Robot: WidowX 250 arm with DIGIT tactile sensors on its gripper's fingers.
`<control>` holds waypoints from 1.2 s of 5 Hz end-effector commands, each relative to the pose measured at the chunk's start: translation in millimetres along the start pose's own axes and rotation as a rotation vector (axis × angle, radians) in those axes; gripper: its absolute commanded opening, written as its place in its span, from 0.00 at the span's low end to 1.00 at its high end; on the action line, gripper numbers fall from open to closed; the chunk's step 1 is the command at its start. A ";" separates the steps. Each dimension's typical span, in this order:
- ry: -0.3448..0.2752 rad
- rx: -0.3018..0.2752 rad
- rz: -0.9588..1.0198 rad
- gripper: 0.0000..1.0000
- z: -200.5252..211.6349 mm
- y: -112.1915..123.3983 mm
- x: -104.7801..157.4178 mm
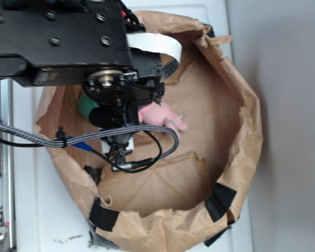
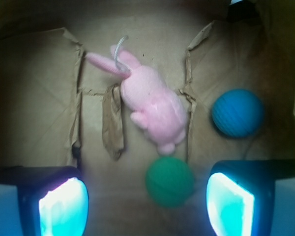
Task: Grab the wood chip.
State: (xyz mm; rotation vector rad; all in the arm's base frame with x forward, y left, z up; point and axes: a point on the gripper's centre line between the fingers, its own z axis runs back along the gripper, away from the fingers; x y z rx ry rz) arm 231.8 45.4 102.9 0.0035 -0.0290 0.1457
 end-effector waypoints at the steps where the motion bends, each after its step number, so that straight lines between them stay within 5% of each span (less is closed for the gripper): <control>1: -0.021 0.031 -0.005 1.00 -22.7 -6.2 30.1; 6: 0.002 -0.065 0.074 1.00 5.0 -24.4 6.3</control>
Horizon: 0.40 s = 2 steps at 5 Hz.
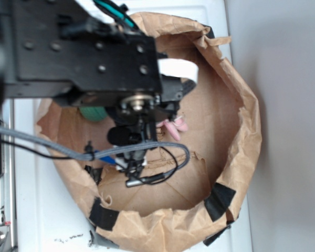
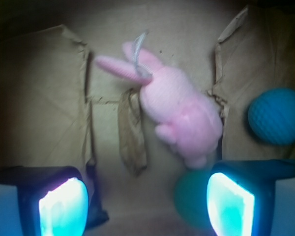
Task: Grab the wood chip.
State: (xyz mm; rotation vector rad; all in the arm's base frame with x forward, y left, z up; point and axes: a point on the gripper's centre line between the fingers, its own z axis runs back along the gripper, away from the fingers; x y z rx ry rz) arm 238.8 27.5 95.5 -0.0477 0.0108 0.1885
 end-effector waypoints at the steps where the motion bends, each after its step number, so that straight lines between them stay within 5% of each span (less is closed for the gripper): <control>1: -0.036 -0.047 0.110 1.00 -0.9 -9.5 6.5; 2: -0.058 -0.063 0.206 1.00 -17.1 -13.8 11.0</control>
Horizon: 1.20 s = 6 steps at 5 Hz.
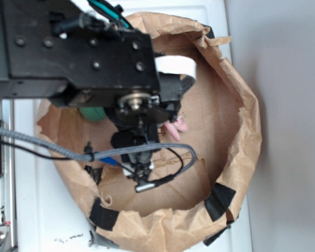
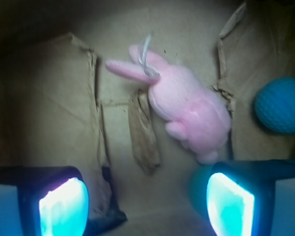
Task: Grab the wood chip.
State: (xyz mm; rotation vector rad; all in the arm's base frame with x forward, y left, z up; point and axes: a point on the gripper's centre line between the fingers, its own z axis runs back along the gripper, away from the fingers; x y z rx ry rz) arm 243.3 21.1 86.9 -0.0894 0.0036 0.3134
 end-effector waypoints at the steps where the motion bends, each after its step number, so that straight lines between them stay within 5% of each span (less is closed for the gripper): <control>1: -0.065 -0.023 0.080 1.00 -15.1 -4.6 6.9; 3: -0.076 0.000 0.107 1.00 -21.4 -0.5 9.0; 6: -0.129 -0.058 -0.055 1.00 -40.7 16.9 28.6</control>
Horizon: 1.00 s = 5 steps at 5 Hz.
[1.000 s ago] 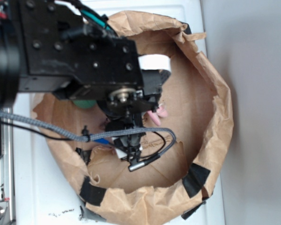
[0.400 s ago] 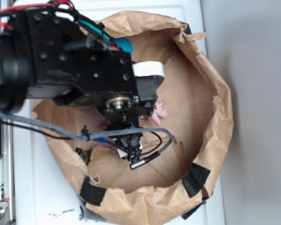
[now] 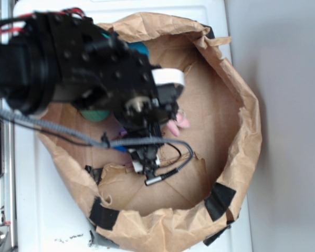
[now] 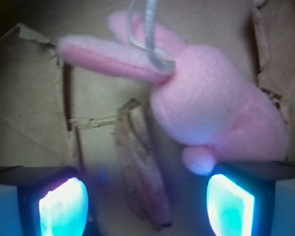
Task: Grab the wood chip.
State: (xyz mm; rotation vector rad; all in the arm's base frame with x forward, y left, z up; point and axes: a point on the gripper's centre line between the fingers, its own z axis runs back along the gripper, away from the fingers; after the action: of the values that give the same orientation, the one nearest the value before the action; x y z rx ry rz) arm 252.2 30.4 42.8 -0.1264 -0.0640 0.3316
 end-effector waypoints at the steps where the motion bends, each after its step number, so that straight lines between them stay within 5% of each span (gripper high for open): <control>1: -0.051 -0.012 -0.070 1.00 1.9 7.7 17.3; 2: -0.043 -0.011 -0.055 0.92 3.2 5.5 38.8; 3: -0.044 -0.020 -0.055 1.00 11.9 0.8 38.0; 5: -0.022 -0.058 -0.033 1.00 37.8 -1.4 33.4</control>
State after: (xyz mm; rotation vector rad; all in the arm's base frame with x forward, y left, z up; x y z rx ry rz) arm 270.2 35.0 62.2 -0.1881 -0.0170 0.2899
